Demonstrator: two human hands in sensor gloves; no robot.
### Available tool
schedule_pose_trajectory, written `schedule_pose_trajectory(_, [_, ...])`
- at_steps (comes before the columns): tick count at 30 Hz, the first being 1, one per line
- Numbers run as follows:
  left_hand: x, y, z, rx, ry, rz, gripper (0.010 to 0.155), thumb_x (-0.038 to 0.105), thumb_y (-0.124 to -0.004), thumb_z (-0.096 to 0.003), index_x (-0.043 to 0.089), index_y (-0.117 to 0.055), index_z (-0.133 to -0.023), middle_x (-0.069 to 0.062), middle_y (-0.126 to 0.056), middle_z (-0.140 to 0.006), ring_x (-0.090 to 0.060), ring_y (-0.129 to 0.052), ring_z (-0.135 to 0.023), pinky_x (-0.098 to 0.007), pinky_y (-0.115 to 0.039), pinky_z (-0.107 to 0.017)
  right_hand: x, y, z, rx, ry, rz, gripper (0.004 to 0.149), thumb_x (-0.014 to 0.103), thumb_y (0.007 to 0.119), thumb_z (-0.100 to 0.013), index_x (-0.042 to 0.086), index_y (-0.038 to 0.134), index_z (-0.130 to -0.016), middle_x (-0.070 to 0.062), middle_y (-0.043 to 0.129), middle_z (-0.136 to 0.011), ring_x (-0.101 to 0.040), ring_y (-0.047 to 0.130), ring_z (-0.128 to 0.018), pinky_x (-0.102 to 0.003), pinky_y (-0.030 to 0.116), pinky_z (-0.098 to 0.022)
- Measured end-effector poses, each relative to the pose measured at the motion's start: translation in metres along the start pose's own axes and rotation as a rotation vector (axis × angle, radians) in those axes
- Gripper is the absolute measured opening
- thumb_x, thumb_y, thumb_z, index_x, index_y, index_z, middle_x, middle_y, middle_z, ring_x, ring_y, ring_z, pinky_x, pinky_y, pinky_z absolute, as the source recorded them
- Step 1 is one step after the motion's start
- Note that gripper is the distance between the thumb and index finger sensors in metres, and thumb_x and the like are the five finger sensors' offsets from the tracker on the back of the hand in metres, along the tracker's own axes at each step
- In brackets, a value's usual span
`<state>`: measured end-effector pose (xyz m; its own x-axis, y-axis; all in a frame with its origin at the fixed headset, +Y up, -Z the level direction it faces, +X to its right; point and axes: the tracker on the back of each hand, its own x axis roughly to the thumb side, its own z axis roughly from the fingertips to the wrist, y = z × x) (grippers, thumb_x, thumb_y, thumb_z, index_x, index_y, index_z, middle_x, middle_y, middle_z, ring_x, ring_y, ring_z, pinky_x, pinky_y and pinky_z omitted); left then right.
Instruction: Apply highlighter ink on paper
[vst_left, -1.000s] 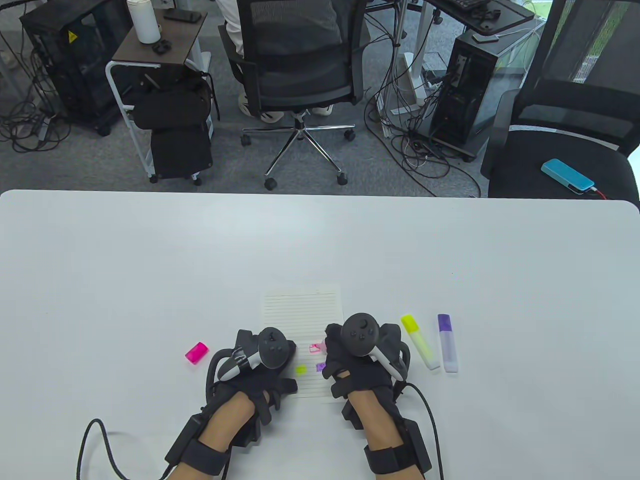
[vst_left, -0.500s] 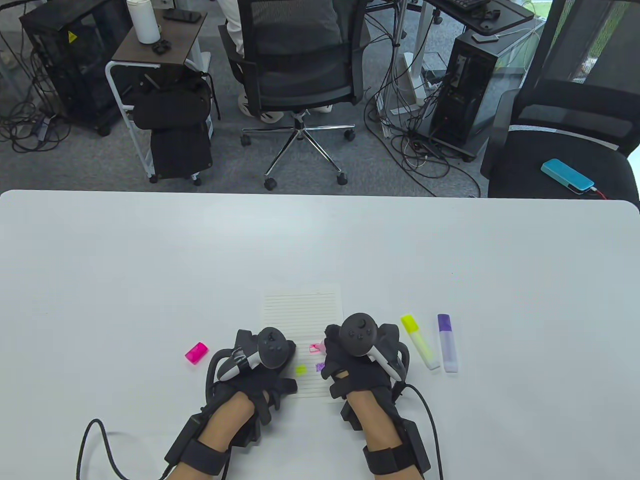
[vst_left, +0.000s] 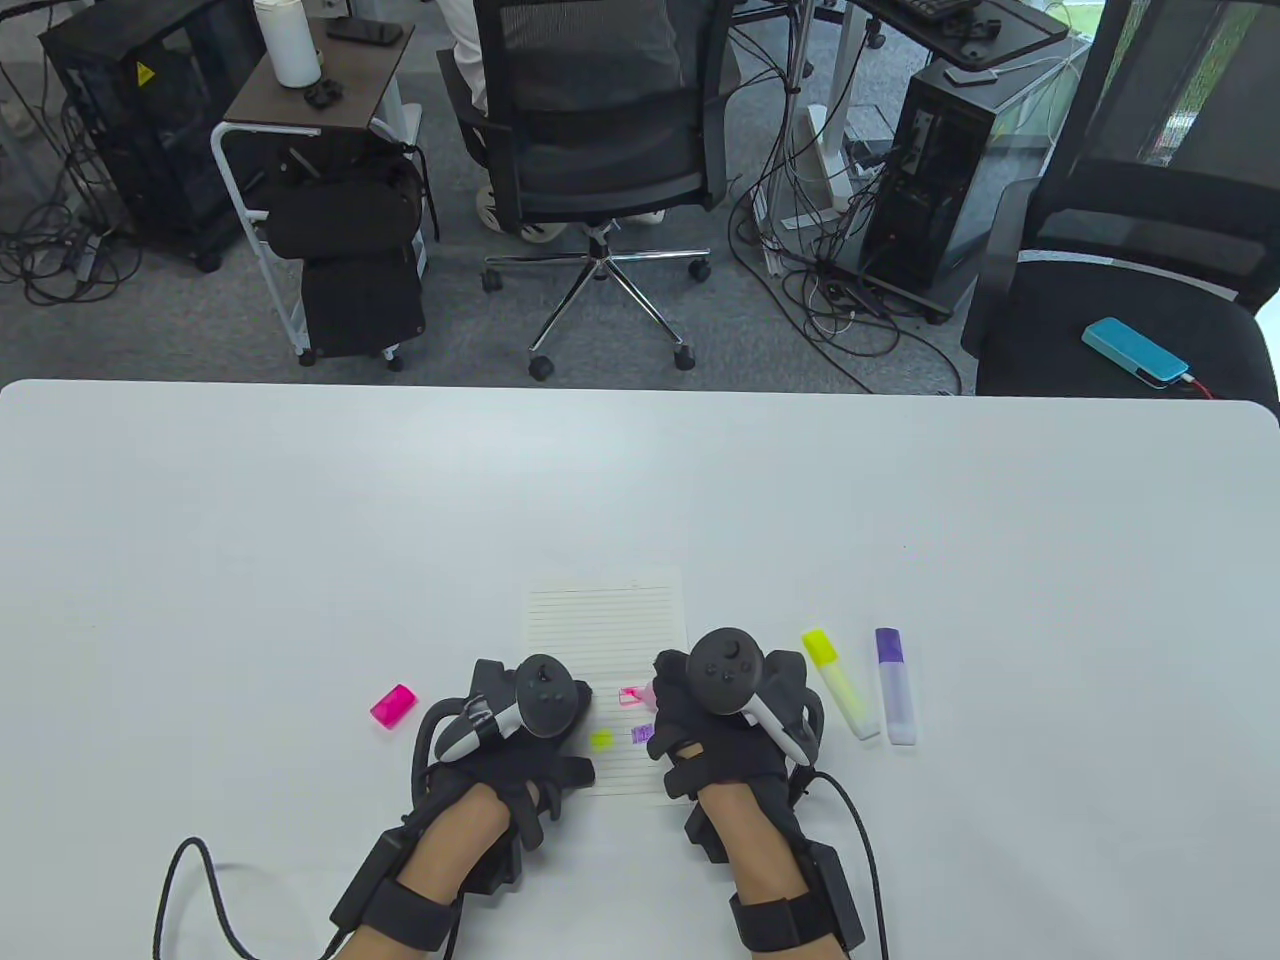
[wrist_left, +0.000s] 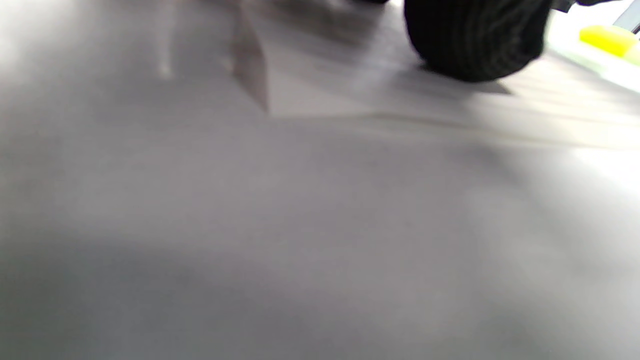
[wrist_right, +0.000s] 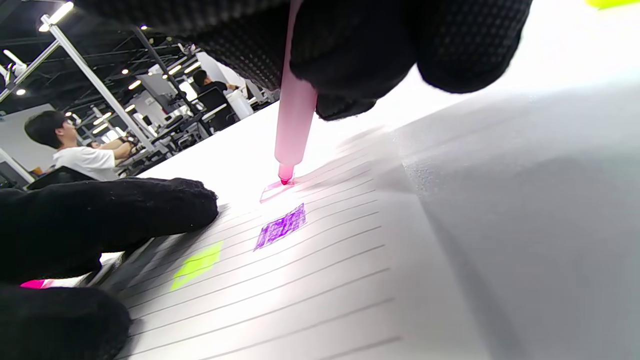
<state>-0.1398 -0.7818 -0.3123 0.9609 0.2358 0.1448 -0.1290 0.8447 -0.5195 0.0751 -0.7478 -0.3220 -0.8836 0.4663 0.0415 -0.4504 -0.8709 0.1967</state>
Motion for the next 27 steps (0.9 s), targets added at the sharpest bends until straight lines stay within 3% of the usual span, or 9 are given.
schedule_pose_trajectory(7, [-0.0001, 0.0002, -0.0002, -0.003, 0.001, 0.001, 0.080, 0.056, -0.077, -0.0430, 0.038, -0.035, -0.108, 0.000, -0.018, -0.115, -0.037, -0.025, -0.106, -0.066, -0.030, -0.074, -0.0004, -0.0017, -0.0002, 0.047, -0.002, -0.028, 0.038, 0.029, 0.077, -0.064, 0.014, 0.077, -0.099, -0.018, 0.087, -0.082, -0.024, 0.090, -0.044, -0.051, 0.079, -0.049])
schedule_pose_trajectory(11, [-0.0002, 0.0002, -0.0001, -0.003, 0.002, 0.001, 0.080, 0.057, -0.077, -0.0430, 0.038, -0.035, -0.108, 0.000, -0.018, -0.115, -0.037, -0.025, -0.106, -0.066, -0.030, -0.074, -0.0004, 0.0006, -0.0008, -0.001, -0.015, -0.014, 0.038, 0.029, 0.077, -0.065, 0.015, 0.076, -0.100, -0.018, 0.087, -0.083, -0.023, 0.090, -0.045, -0.050, 0.079, -0.050])
schedule_pose_trajectory(16, [-0.0003, 0.0001, -0.0001, -0.003, 0.000, 0.001, 0.080, 0.056, -0.077, -0.0431, 0.038, -0.034, -0.108, 0.000, -0.018, -0.115, -0.037, -0.025, -0.106, -0.066, -0.030, -0.074, 0.0004, -0.0010, 0.0013, 0.040, -0.008, -0.020, 0.038, 0.028, 0.077, -0.064, 0.014, 0.077, -0.099, -0.018, 0.087, -0.082, -0.024, 0.090, -0.044, -0.051, 0.079, -0.049])
schedule_pose_trajectory(20, [-0.0003, 0.0001, -0.0002, -0.005, 0.000, 0.000, 0.080, 0.056, -0.077, -0.0432, 0.038, -0.034, -0.108, 0.000, -0.018, -0.115, -0.037, -0.024, -0.106, -0.066, -0.030, -0.074, 0.0009, 0.0017, -0.0001, -0.011, -0.025, -0.005, 0.039, 0.029, 0.076, -0.065, 0.015, 0.076, -0.100, -0.018, 0.086, -0.083, -0.024, 0.090, -0.046, -0.050, 0.079, -0.050])
schedule_pose_trajectory(24, [-0.0002, 0.0004, -0.0003, -0.006, 0.001, 0.000, 0.080, 0.056, -0.077, -0.0431, 0.038, -0.034, -0.108, 0.000, -0.018, -0.115, -0.037, -0.025, -0.106, -0.066, -0.030, -0.074, 0.0008, 0.0001, 0.0003, 0.047, -0.014, -0.028, 0.038, 0.029, 0.077, -0.064, 0.014, 0.077, -0.099, -0.018, 0.087, -0.082, -0.024, 0.090, -0.045, -0.051, 0.079, -0.050])
schedule_pose_trajectory(27, [-0.0002, 0.0003, -0.0002, -0.006, 0.001, 0.000, 0.080, 0.056, -0.077, -0.0431, 0.038, -0.034, -0.108, 0.000, -0.018, -0.115, -0.037, -0.024, -0.106, -0.065, -0.030, -0.074, 0.0019, 0.0010, 0.0004, 0.024, -0.022, -0.018, 0.038, 0.029, 0.077, -0.064, 0.014, 0.077, -0.099, -0.018, 0.087, -0.082, -0.024, 0.090, -0.045, -0.051, 0.079, -0.050])
